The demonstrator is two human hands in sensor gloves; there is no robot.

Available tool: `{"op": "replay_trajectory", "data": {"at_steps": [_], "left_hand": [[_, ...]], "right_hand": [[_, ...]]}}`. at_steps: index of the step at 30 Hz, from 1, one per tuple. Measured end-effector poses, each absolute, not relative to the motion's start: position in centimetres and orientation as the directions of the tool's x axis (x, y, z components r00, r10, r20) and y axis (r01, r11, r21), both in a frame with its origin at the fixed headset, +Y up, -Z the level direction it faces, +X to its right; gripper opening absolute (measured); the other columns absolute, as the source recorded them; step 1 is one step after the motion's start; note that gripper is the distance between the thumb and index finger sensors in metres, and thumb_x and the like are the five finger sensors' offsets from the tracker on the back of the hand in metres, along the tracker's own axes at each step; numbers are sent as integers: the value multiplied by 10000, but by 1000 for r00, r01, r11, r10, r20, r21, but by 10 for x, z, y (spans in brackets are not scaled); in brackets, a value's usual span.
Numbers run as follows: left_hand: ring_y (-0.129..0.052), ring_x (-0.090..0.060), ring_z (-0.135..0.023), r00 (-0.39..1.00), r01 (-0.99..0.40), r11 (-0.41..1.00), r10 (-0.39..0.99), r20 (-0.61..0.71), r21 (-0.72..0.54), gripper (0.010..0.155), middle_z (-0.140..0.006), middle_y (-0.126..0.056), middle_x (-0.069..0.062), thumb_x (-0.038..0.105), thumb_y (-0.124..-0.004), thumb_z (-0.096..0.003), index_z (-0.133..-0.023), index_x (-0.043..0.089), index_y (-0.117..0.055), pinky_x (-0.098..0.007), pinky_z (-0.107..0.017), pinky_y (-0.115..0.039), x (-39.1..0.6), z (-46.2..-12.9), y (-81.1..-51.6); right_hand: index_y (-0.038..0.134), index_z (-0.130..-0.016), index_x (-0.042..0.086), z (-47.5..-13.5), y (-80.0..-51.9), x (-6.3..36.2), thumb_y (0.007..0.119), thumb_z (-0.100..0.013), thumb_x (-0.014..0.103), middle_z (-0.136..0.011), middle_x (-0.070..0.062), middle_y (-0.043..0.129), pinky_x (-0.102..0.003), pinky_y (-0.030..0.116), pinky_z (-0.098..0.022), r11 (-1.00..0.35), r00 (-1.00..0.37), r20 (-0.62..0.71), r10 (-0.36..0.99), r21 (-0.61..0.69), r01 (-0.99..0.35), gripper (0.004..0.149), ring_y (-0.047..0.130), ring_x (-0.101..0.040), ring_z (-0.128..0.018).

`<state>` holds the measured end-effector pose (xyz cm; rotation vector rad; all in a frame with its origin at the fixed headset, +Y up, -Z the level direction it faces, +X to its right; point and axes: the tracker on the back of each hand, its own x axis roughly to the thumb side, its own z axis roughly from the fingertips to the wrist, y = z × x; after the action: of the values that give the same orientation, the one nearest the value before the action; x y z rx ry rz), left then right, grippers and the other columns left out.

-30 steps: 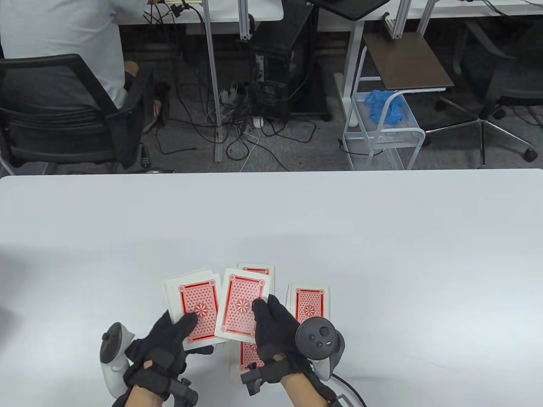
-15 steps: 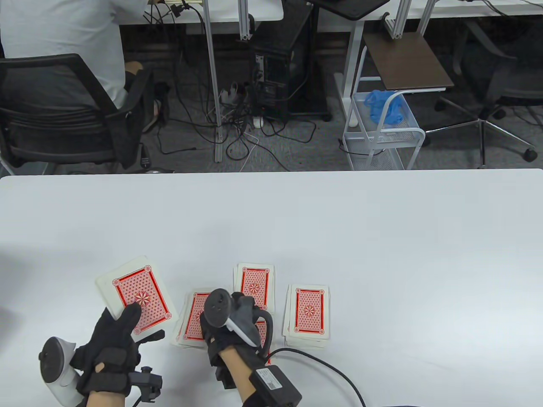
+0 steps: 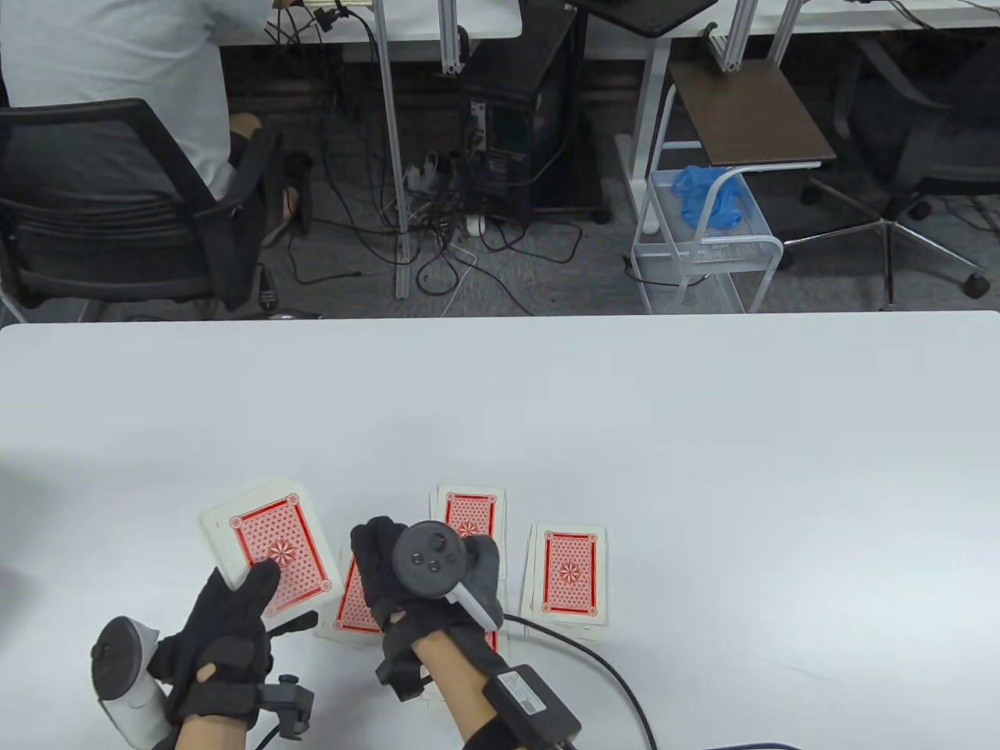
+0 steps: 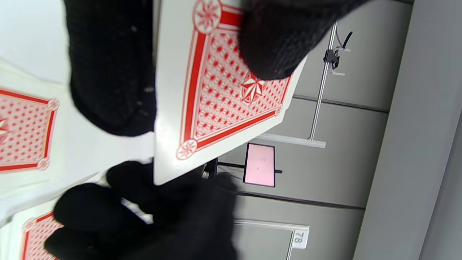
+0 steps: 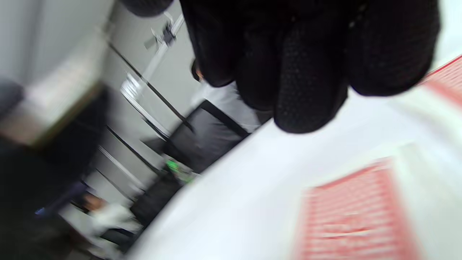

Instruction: Four-player card dealing with fan arrangement

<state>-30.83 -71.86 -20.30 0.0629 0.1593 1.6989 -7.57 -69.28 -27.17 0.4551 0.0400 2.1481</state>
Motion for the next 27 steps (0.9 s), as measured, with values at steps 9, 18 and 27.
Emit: {"op": "replay_trajectory", "data": {"at_steps": [9, 18, 27], "left_hand": [[-1147, -298, -653, -225, -968, -234, 969, -105, -89, 492, -894, -1029, 33, 392, -903, -507, -968, 253, -800, -374, -352, -1031, -267, -208, -729], [-1066, -361, -776, -255, -946, -269, 962, -94, -180, 515, -1003, -941, -41, 338, -787, -570, -1059, 207, -692, -432, -447, -986, -262, -213, -734], [-1095, -348, -727, -144, -987, -138, 987, -66, 89, 506, -963, -974, -43, 346, -794, -563, -1040, 195, -715, -408, -409, -1004, -292, -206, -724]], "right_hand": [[728, -861, 108, -232, -676, -49, 797, -536, 501, -642, -30, 859, -517, 883, -351, -729, -669, 489, 559, -93, -678, 515, 978, -242, -461], [823, -884, 90, -244, -687, -22, 762, -582, 354, -711, -66, 969, -565, 867, -413, -531, -465, 382, 799, 85, -843, 406, 1020, -322, -552], [868, -691, 78, -304, -705, 20, 651, -621, 359, -736, -189, 867, -745, 638, -564, -575, -573, 105, 813, -8, -818, 362, 793, -529, -769]]}}
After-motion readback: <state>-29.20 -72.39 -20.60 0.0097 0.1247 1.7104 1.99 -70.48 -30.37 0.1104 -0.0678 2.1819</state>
